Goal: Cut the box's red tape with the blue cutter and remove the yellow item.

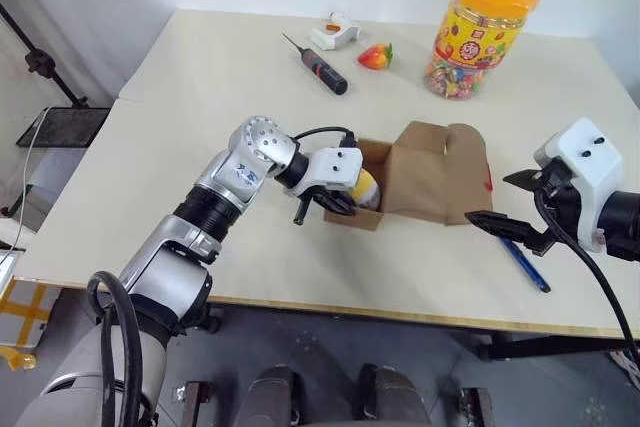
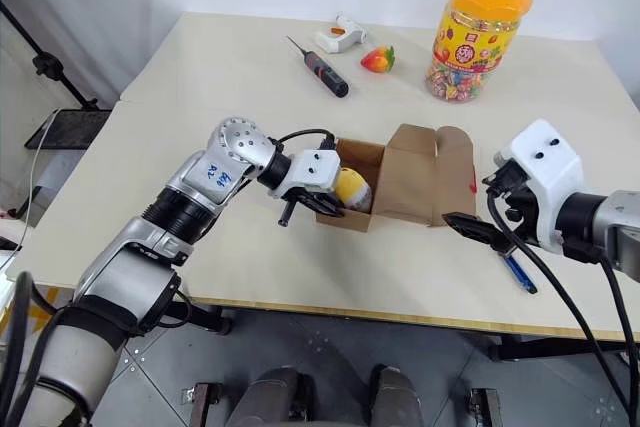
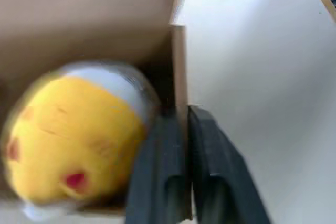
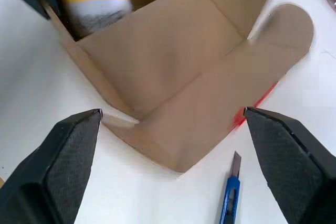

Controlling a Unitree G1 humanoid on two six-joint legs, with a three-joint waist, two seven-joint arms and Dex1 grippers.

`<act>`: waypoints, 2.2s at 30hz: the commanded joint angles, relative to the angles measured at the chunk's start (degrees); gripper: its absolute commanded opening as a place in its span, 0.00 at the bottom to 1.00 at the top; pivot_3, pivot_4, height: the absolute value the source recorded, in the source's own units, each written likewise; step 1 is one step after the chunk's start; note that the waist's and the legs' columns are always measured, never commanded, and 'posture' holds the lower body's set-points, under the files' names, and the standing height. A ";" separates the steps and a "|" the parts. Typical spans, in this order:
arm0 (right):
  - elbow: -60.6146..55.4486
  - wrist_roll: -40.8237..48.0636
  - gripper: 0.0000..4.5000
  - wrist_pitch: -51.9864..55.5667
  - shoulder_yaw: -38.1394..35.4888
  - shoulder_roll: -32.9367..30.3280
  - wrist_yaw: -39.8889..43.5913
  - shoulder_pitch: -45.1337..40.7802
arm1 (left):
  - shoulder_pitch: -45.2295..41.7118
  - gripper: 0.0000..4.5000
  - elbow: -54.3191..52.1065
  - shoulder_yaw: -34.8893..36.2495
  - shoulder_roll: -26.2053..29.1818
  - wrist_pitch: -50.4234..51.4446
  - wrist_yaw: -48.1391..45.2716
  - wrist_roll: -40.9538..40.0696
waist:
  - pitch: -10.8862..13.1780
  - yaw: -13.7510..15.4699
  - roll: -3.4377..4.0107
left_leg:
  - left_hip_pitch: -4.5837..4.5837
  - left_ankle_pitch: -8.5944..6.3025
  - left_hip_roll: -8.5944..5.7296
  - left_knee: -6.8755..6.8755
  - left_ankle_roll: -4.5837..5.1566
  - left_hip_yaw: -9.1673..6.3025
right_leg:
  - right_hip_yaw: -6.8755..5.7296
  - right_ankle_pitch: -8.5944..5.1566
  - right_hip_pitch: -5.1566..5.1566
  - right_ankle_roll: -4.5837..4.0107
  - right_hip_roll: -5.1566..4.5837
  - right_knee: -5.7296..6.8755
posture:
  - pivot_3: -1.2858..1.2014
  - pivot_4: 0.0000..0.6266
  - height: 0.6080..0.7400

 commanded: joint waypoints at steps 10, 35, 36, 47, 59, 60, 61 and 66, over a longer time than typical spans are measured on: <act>0.79 -2.80 1.00 -0.96 0.07 -1.22 3.17 -1.98 | -2.85 0.18 -9.08 12.41 0.31 18.19 -2.27 -11.17 | 0.00 0.06 0.00 | -0.54 0.00 -0.06 0.10 0.02 0.04 | -0.04 0.03 -0.53 0.06 0.02 0.08 | 0.52 0.24 1.00; 1.68 -5.83 1.00 -1.13 3.51 1.19 4.61 -5.36 | -9.59 0.93 2.09 16.69 -10.36 7.32 10.92 -11.27 | 0.01 0.48 -0.01 | -0.60 0.00 -0.10 0.12 0.01 0.06 | -0.06 0.06 -0.58 0.11 0.04 0.06 | 0.52 0.24 1.00; 1.39 -5.92 1.00 -0.89 3.24 1.50 4.34 -4.98 | -10.62 0.93 6.06 15.81 -11.89 4.88 11.87 -9.73 | 0.01 0.64 -0.02 | -0.61 0.00 -0.11 0.14 0.02 0.05 | -0.08 0.06 -0.56 0.12 0.03 0.05 | 0.52 0.24 1.00; -2.19 -4.41 1.00 3.32 -0.79 4.89 0.28 -2.73 | -20.96 0.93 38.91 13.76 -23.15 -13.00 31.05 2.61 | 0.04 0.38 -0.07 | -0.67 0.01 -0.24 0.05 0.05 0.10 | -0.05 0.10 -0.65 0.18 0.02 -0.03 | 0.52 0.24 1.00; -2.96 -3.50 1.00 5.21 -1.98 5.27 -1.46 -2.68 | -18.94 0.93 43.14 5.09 -17.13 -14.10 25.70 15.79 | -0.01 -1.14 -0.06 | -0.53 0.01 -0.09 0.05 0.05 0.17 | 0.04 0.09 -0.63 0.17 0.04 0.05 | 0.52 0.24 1.00; -2.77 -3.57 1.00 5.05 -1.72 5.16 -1.36 -2.90 | -18.56 0.93 42.95 4.89 -16.40 -14.12 24.37 15.91 | -0.03 -1.53 -0.04 | -0.52 0.01 -0.05 0.05 0.05 0.17 | 0.04 0.09 -0.63 0.17 0.04 0.06 | 0.52 0.24 1.00; -2.57 -3.62 1.00 4.88 -1.45 5.06 -1.25 -3.14 | -18.10 0.93 42.67 4.53 -15.70 -14.44 23.22 16.27 | -0.03 -1.68 -0.04 | -0.45 0.01 -0.03 0.02 0.04 0.24 | 0.10 0.09 -0.63 0.16 0.05 0.08 | 0.52 0.24 1.00; -1.23 -4.44 1.00 3.62 0.21 4.17 0.06 -4.44 | -15.68 0.93 40.48 3.99 -11.79 -15.08 17.89 16.74 | -0.07 -2.10 -0.01 | -0.29 0.02 0.01 -0.03 0.03 0.32 | 0.22 0.08 -0.60 0.14 0.07 0.16 | 0.52 0.24 1.00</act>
